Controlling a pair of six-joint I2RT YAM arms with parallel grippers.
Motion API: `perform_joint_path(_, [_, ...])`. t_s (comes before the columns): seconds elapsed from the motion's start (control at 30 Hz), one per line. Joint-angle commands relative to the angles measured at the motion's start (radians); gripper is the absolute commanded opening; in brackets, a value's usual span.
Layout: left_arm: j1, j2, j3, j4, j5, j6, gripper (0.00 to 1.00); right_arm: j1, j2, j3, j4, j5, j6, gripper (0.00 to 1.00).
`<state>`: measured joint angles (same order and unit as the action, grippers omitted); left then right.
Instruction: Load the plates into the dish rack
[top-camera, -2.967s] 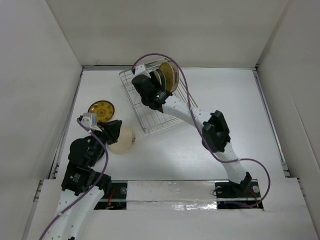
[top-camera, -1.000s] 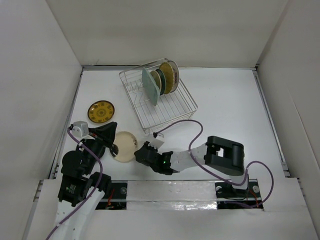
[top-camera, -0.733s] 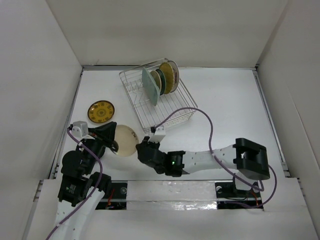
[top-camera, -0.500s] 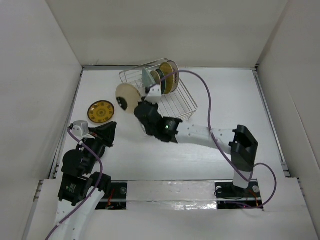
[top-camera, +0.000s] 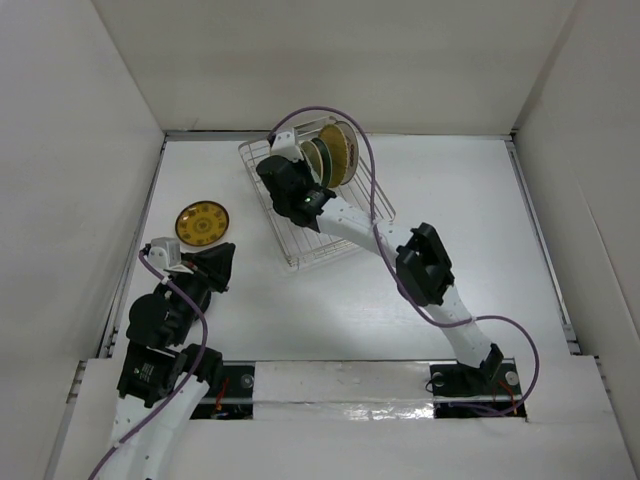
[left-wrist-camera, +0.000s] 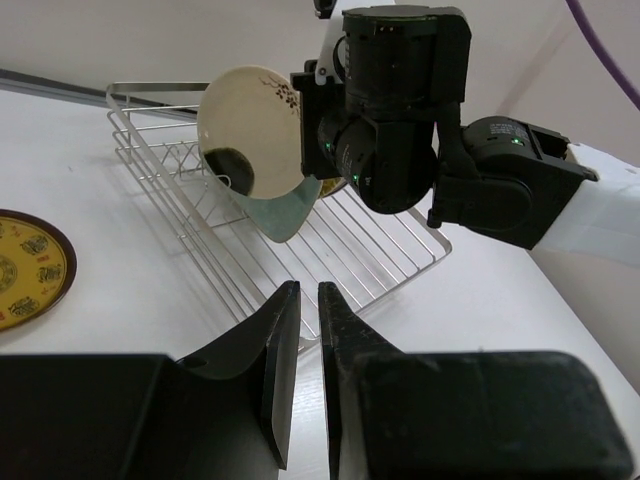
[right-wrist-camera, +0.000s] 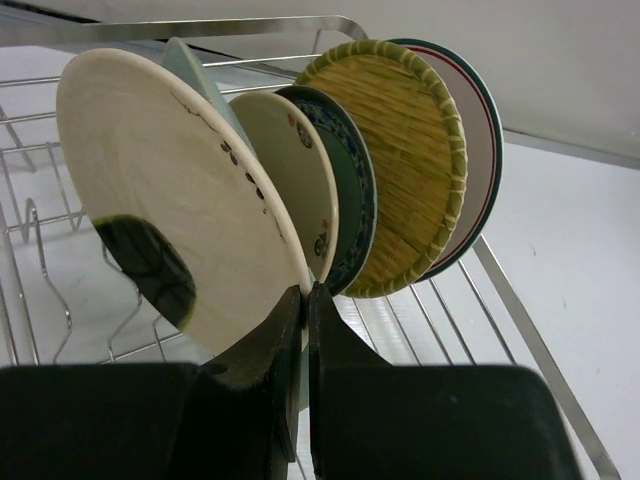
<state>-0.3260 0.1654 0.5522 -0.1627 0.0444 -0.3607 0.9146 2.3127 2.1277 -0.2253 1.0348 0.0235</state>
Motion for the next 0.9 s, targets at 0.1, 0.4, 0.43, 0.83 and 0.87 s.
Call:
perform_joint_path(0.1, [-0.005, 0.011, 0.015, 0.028, -0.009, -0.006, 0.11, 0.009, 0.063, 0.146, -0.014, 0.094, -0.155, 0.00])
perform_joint_path(0.4, [-0.005, 0.017, 0.017, 0.022, -0.015, -0.009, 0.11, 0.020, 0.099, 0.210, 0.273, 0.218, -0.436, 0.00])
perform_joint_path(0.43, [-0.005, 0.017, 0.017, 0.023, -0.017, -0.009, 0.11, 0.020, 0.120, 0.222, 0.280, 0.228, -0.471, 0.00])
perform_joint_path(0.83, [-0.025, 0.010, 0.020, 0.012, -0.035, -0.011, 0.11, 0.029, 0.223, 0.317, 0.238, 0.188, -0.432, 0.00])
perform_joint_path(0.87, [-0.025, 0.010, 0.022, 0.014, -0.035, -0.011, 0.11, 0.029, 0.237, 0.330, 0.228, 0.188, -0.430, 0.00])
